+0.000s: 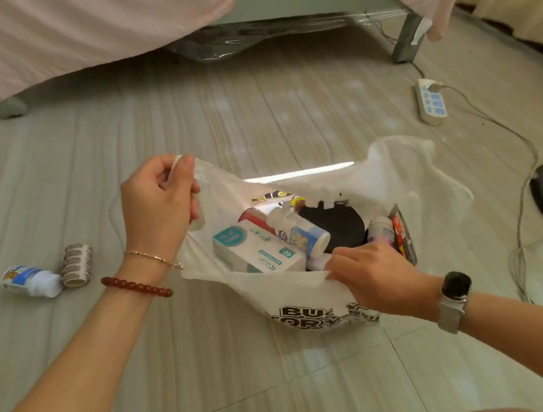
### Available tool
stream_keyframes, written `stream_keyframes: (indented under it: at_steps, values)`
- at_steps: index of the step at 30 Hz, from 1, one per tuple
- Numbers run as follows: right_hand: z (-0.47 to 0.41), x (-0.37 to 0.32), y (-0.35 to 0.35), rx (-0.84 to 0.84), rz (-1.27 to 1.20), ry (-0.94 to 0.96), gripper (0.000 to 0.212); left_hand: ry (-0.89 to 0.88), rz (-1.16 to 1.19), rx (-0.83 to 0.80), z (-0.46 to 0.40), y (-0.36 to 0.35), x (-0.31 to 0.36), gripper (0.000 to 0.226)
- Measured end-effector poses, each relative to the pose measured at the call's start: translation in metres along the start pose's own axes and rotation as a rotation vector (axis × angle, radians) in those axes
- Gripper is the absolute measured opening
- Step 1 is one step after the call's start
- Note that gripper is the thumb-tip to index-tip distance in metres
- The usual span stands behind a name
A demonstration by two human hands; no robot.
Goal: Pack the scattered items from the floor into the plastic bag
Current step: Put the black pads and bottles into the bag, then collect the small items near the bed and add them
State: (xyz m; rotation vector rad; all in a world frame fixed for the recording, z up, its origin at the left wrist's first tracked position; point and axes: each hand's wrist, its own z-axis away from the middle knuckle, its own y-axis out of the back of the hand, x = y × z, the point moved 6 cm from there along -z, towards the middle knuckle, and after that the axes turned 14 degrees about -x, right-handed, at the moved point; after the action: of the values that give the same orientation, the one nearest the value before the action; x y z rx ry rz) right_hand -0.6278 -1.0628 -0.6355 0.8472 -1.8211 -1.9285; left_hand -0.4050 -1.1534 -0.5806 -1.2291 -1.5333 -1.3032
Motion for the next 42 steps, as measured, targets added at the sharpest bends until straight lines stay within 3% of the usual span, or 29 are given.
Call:
stream_keyframes:
  at_steps: [4,9,12,15,18,22,25,28,33,38,40,42]
  values:
    - [0.007,-0.006,0.009,0.077,0.01,0.004,0.039,-0.034,0.012,-0.001,0.004,0.002,0.003,0.023]
    - [-0.02,-0.02,-0.021,-0.142,-0.046,0.145,0.027,0.153,-0.122,-0.091,0.012,0.001,-0.038,0.024]
    - [-0.038,-0.035,-0.027,-0.186,-0.098,0.188,0.027,0.218,-0.226,-0.157,0.019,0.01,-0.052,0.034]
    - [-0.065,-0.053,-0.019,-0.087,-0.065,0.259,0.027,0.199,-0.302,-0.175,0.024,0.031,-0.057,0.041]
    - [-0.098,-0.079,0.003,0.088,-0.049,0.353,0.028,0.202,-0.267,-0.206,0.031,0.062,-0.06,0.019]
    - [-0.15,-0.143,0.029,0.284,-0.025,0.569,0.028,0.251,-0.475,-0.049,0.058,0.143,-0.085,0.057]
    - [-0.197,-0.201,0.015,0.284,0.001,0.665,0.03,0.435,-0.681,0.063,0.092,0.208,-0.134,0.057]
    - [-0.253,-0.238,-0.044,0.055,-0.052,0.504,0.034,0.665,-0.755,0.092,0.135,0.255,-0.203,0.041]
    - [-0.316,-0.244,-0.165,-0.374,-0.034,0.116,0.042,0.948,-0.866,-0.033,0.177,0.304,-0.29,0.06]
    - [-0.369,-0.242,-0.209,-0.281,0.053,-0.019,0.052,0.943,-0.921,-0.076,0.174,0.333,-0.336,0.07]
    - [-0.387,-0.242,-0.217,-0.226,0.086,-0.072,0.064,0.831,-0.945,0.045,0.169,0.336,-0.335,0.062]
    - [-0.401,-0.238,-0.232,-0.282,0.123,-0.138,0.069,0.754,-0.93,0.144,0.17,0.334,-0.333,0.05]
